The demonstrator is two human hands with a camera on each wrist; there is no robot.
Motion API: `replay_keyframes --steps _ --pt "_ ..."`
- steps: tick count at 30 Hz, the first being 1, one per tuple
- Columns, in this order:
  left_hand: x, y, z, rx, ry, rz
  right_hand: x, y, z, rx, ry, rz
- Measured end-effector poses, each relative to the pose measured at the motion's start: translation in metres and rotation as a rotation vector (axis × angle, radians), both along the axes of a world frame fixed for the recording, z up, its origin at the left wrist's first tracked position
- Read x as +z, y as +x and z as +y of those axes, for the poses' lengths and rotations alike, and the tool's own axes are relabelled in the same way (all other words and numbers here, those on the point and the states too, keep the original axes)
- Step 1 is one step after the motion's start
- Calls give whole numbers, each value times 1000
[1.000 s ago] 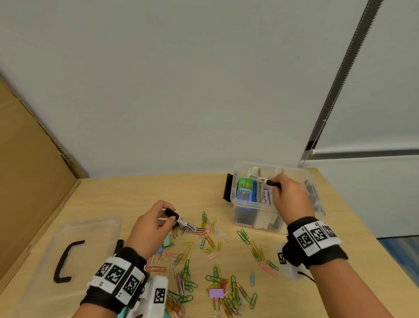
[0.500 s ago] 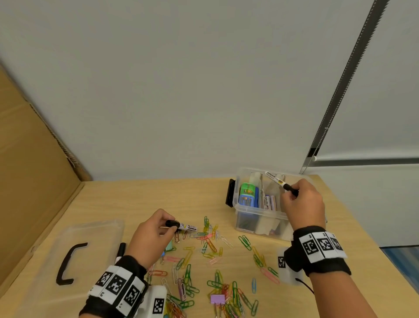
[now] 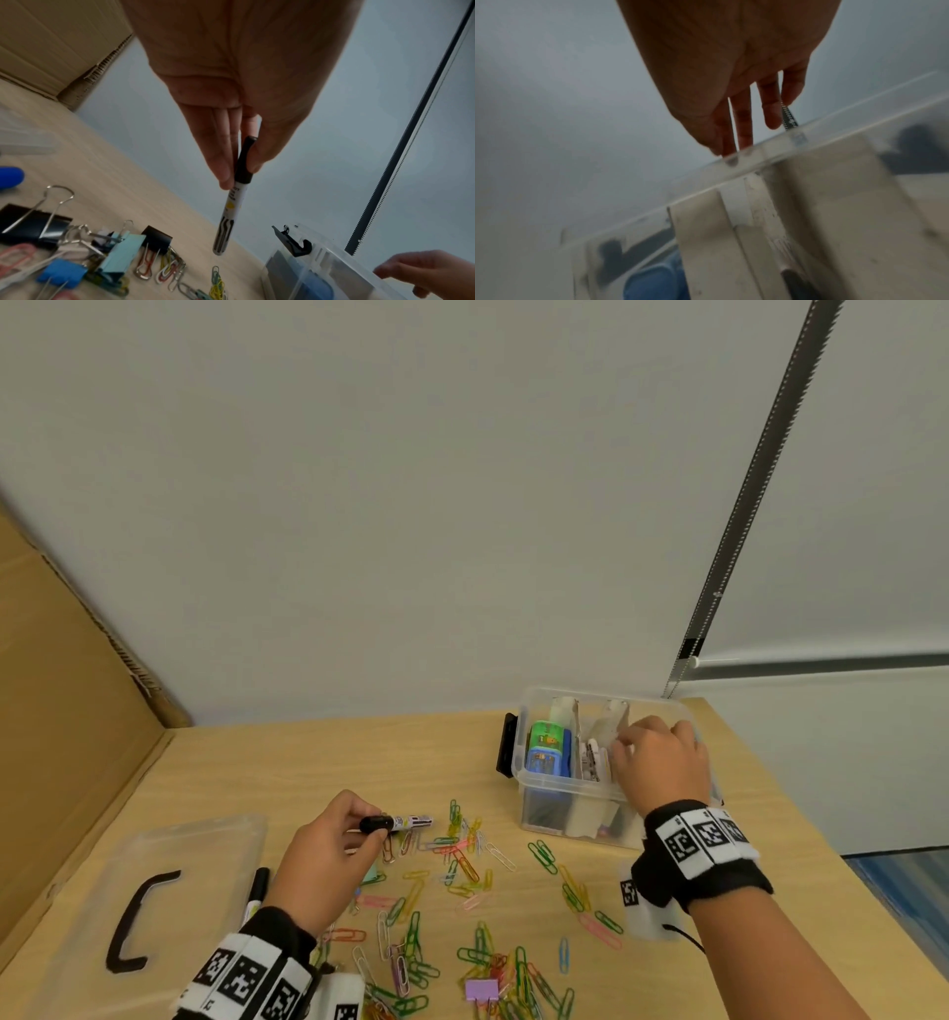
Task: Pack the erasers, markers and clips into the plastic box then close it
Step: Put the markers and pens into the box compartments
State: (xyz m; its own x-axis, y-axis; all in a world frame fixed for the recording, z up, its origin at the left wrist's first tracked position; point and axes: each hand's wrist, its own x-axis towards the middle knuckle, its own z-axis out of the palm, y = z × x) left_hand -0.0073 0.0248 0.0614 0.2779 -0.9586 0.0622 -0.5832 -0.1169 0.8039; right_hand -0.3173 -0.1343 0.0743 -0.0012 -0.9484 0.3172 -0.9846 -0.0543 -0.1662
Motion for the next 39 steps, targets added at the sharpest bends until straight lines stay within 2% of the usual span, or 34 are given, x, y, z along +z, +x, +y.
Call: replay_keyframes --steps 4,8,11,13,16,19,23,27,29,32,35,39 --pt "9 -18 3 25 -125 109 -13 -35 8 -49 -90 -159" --pt "29 -71 -7 -62 -223 96 -37 -58 4 -93 95 -251" --pt "36 -120 -30 -173 -237 -117 -47 -60 5 -43 111 -366" --pt "39 -150 -51 -216 -235 -349 -47 -60 6 -30 96 -357" --pt "38 -185 -87 -222 -255 -578 -47 -62 7 -19 88 -324" --pt "30 -205 -122 -216 -111 -751 -46 -63 8 -10 89 -292" --pt "25 -220 -149 -227 60 -867 -43 -63 10 -7 102 -259" --pt "21 -221 -163 -339 229 -930 -42 -63 11 0 110 -238" --pt "19 -217 -162 -380 269 -936 -41 -63 12 4 111 -235" --pt "15 -208 -150 -384 175 -811 -39 -63 13 5 113 -232" --pt "11 -197 -127 -328 57 -676 -38 -63 13 4 117 -238" --pt "1 -175 -84 -249 -36 -586 -41 -62 12 -6 112 -221"
